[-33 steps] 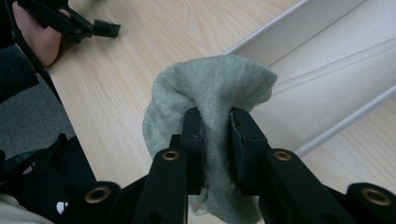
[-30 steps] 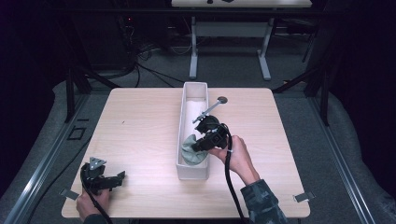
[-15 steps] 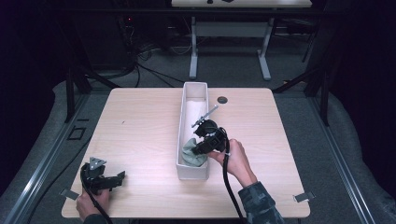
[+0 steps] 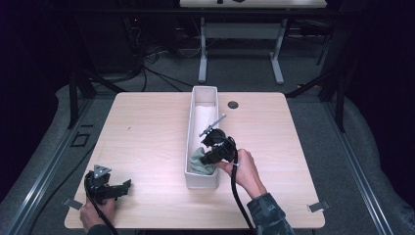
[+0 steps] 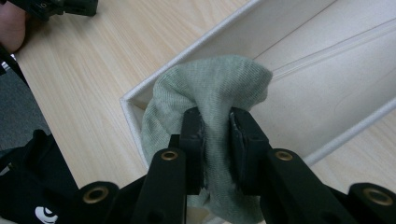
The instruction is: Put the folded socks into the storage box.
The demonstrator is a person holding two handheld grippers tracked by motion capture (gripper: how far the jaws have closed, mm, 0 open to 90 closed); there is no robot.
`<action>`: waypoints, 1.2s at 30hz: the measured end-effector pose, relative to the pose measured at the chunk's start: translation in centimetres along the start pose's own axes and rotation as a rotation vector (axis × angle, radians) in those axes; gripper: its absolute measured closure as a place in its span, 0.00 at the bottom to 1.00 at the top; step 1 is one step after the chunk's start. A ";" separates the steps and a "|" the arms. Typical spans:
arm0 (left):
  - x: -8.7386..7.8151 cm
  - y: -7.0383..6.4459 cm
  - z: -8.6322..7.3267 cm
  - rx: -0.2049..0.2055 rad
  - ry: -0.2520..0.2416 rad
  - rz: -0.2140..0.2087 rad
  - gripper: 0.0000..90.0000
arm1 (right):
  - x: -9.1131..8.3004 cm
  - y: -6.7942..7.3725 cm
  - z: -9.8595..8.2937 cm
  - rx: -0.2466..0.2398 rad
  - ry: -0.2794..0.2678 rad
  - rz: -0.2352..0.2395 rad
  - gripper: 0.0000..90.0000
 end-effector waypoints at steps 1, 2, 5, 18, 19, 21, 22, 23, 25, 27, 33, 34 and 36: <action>0.0 0.0 0.0 -0.002 -0.001 0.000 0.00 | 0.1 0.0 0.0 0.003 0.000 0.003 0.85; 0.0 0.0 0.0 0.000 0.000 -0.001 0.00 | 0.2 0.0 -0.1 0.001 0.002 -0.001 0.85; 0.0 0.0 0.0 0.000 0.000 -0.001 0.00 | 0.5 0.0 -0.1 0.002 -0.003 0.002 0.84; 0.0 0.0 0.0 0.000 0.000 0.000 0.00 | 1.4 -0.2 -0.1 0.002 0.005 -0.024 0.84; 0.0 0.0 0.0 0.000 0.000 0.000 0.00 | 1.5 -0.3 -0.1 0.004 0.005 -0.024 0.84; 0.0 0.0 0.0 0.000 0.000 0.000 0.00 | 1.7 -0.3 -0.1 0.003 0.011 -0.031 0.83; 0.0 0.0 0.0 0.000 0.000 0.000 0.00 | 1.8 -0.3 -0.1 0.005 0.012 -0.030 0.83; 0.0 0.0 0.0 -0.002 -0.001 0.000 0.00 | 1.9 -0.4 -0.1 -0.002 0.021 -0.039 0.83; 0.0 0.0 0.0 0.000 0.000 0.000 0.00 | 2.1 -0.4 -0.1 0.000 0.024 -0.040 0.83; 0.0 0.0 0.0 0.000 0.000 0.000 0.00 | 2.3 -0.4 -0.1 0.000 0.031 -0.045 0.83; 0.0 0.0 0.0 0.000 0.000 -0.001 0.00 | 2.9 -0.5 -0.1 0.000 0.045 -0.058 0.83; 0.0 0.0 0.0 0.001 0.000 -0.001 0.00 | 2.9 -0.5 -0.1 0.001 0.048 -0.058 0.83; 0.0 0.0 0.0 0.000 0.000 -0.001 0.00 | 3.0 -0.6 -0.1 0.000 0.050 -0.059 0.83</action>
Point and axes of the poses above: each handheld gripper's, and its own axes: x roughly forward along the jaws, z roughly out of its top, y roughly to its left, the point moved 3 cm from there along x, roughly forward along the jaws, and after that the axes turned 6 degrees about z, right-handed, at the moved point
